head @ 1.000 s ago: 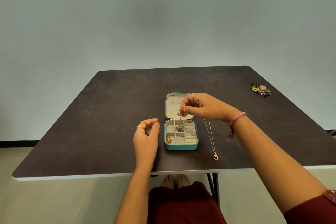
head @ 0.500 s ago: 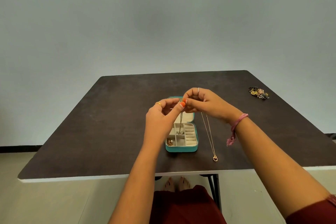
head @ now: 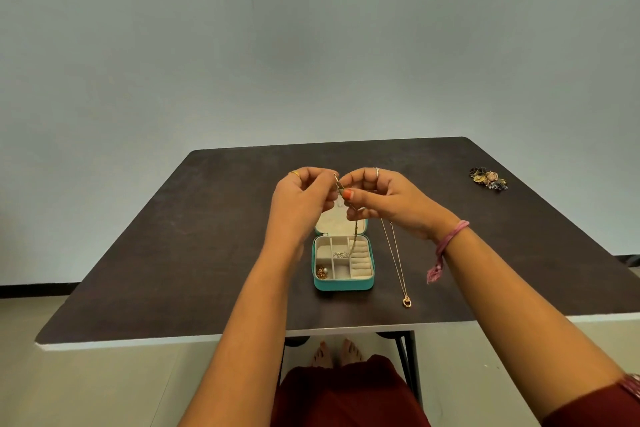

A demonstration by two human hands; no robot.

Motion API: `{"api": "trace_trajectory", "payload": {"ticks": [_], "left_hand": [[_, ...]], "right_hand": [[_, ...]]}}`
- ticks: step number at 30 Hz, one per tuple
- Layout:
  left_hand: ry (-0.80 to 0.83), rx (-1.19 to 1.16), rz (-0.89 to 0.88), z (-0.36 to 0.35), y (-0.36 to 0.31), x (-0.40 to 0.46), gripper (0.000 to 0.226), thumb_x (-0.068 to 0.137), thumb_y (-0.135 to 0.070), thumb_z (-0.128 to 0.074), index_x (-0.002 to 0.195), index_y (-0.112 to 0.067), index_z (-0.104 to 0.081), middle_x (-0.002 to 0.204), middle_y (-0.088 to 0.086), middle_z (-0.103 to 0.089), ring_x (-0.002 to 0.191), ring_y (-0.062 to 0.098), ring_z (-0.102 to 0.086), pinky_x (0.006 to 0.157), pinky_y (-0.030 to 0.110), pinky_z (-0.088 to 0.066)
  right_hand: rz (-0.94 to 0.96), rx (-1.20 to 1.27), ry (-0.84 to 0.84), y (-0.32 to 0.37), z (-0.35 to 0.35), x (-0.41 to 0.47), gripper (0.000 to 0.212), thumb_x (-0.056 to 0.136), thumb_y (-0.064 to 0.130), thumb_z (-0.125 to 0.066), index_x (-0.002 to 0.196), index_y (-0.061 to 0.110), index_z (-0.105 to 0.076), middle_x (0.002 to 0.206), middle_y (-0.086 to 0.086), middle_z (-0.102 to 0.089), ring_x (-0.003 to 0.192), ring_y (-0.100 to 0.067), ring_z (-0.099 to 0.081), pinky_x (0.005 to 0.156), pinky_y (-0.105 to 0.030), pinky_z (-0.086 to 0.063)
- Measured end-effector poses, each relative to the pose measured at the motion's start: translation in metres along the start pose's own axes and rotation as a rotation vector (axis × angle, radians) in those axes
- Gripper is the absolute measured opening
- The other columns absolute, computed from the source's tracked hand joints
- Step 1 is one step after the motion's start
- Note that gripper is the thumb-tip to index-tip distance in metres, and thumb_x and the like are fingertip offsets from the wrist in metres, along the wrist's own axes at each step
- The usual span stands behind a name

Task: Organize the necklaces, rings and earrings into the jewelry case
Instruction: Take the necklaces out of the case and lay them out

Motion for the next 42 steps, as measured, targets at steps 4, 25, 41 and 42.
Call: {"api": "trace_trajectory", "payload": {"ticks": [4, 25, 41, 42], "left_hand": [[-0.019, -0.027, -0.025, 0.005, -0.013, 0.002, 0.013, 0.09, -0.019, -0.058, 0.092, -0.013, -0.069, 0.073, -0.003, -0.064, 0.068, 0.004, -0.059, 0.062, 0.017, -0.051], [-0.194, -0.427, -0.07, 0.052, -0.021, 0.007, 0.016, 0.092, -0.008, -0.053, 0.082, -0.015, -0.064, 0.068, -0.006, -0.058, 0.061, 0.002, -0.054, 0.063, 0.018, -0.048], [-0.264, -0.418, -0.071, 0.073, -0.003, 0.013, 0.013, 0.092, -0.012, -0.057, 0.083, -0.017, -0.065, 0.068, -0.008, -0.06, 0.062, 0.003, -0.056, 0.063, 0.019, -0.048], [-0.266, -0.413, -0.078, 0.074, -0.004, 0.013, 0.014, 0.092, -0.011, -0.057, 0.083, -0.018, -0.066, 0.067, -0.008, -0.06, 0.063, 0.003, -0.055, 0.064, 0.019, -0.048]], "right_hand": [[0.015, -0.016, 0.002, 0.004, 0.002, -0.003, 0.015, 0.09, 0.013, -0.06, 0.103, 0.013, -0.067, 0.091, 0.001, -0.07, 0.082, -0.013, -0.066, 0.081, -0.031, -0.058], [-0.102, 0.408, -0.144, 0.006, 0.016, -0.017, 0.025, 0.083, 0.031, -0.059, 0.081, 0.01, -0.071, 0.061, 0.0, -0.058, 0.056, -0.009, -0.055, 0.067, -0.026, -0.057], [-0.163, 0.145, -0.105, 0.006, 0.016, -0.02, 0.015, 0.086, 0.013, -0.062, 0.098, 0.013, -0.072, 0.094, -0.006, -0.072, 0.076, -0.006, -0.064, 0.063, -0.017, -0.053], [-0.157, 0.089, -0.107, 0.008, 0.015, -0.019, 0.014, 0.087, 0.012, -0.062, 0.097, 0.013, -0.072, 0.094, -0.004, -0.073, 0.074, -0.003, -0.064, 0.062, -0.016, -0.05]]}}
Point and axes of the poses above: each hand's wrist, its own x-axis towards the middle knuckle, its own z-axis out of the back of the hand, y = z × x, the point moved 7 cm from there along x, towards the middle knuckle
